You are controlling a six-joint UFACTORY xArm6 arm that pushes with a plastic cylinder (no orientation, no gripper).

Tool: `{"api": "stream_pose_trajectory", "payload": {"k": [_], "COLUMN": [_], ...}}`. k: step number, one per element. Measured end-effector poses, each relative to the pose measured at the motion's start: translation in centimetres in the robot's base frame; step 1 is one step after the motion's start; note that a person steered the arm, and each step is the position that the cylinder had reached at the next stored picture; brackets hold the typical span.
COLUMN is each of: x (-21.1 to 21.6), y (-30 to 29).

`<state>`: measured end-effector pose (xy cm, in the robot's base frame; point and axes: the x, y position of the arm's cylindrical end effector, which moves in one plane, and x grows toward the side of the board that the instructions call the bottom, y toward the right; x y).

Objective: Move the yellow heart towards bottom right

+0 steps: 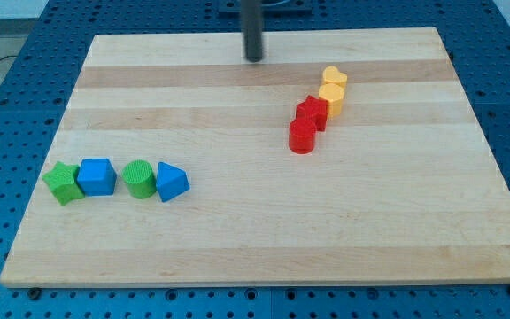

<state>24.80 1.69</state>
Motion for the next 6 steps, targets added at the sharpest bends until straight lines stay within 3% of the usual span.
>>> {"api": "stream_pose_trajectory", "payload": {"k": [1, 4, 5, 6], "x": [0.4, 6.2, 6.5, 4.0], "y": [5.7, 6.7, 6.7, 8.0]}}
